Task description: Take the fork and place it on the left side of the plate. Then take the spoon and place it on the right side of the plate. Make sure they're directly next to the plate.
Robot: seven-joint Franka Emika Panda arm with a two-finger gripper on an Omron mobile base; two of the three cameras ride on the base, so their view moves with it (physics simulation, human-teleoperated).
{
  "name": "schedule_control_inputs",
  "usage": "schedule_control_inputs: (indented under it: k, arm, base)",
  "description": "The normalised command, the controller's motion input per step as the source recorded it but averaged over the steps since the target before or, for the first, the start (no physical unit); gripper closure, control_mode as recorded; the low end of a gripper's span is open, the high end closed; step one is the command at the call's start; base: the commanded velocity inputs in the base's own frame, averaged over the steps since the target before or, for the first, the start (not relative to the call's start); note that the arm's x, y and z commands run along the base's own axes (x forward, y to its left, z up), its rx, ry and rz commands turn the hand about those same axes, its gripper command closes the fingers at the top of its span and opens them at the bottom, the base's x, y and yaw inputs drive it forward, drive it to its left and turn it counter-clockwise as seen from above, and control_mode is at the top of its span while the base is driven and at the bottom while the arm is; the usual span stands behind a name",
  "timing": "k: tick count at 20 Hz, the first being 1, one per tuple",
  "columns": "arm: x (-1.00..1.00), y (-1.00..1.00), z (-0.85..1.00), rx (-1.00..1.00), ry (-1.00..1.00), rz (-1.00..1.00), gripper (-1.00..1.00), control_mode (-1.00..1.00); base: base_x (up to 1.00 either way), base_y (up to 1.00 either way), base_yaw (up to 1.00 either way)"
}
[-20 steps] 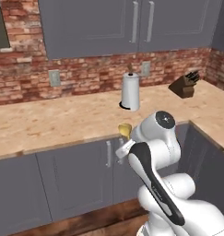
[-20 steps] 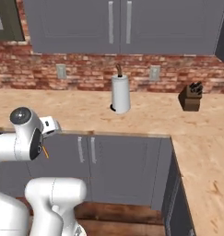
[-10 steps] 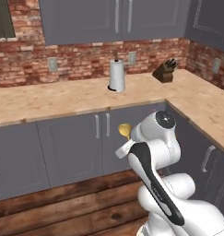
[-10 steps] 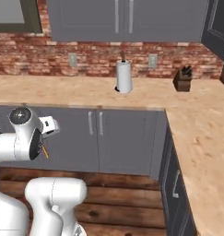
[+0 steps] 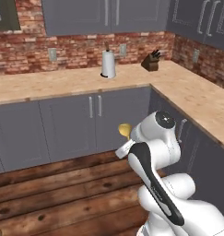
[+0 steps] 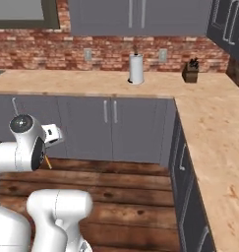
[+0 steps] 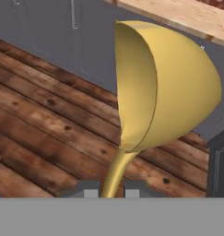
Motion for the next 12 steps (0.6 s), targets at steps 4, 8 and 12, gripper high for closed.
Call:
schedule_control_inputs:
  k: [4,8,12]
  arm:
    - [0.0,0.0,0.0,0.0,0.0,0.0,1.0,1.0]
    - [0.0,0.0,0.0,0.0,0.0,0.0,1.0,1.0]
    - [0.0,0.0,0.0,0.0,0.0,0.0,1.0,1.0]
  base:
    - [-1.0,0.16,0.01]
    - [-1.0,0.15,0.01]
    - [-1.0,0.14,0.0]
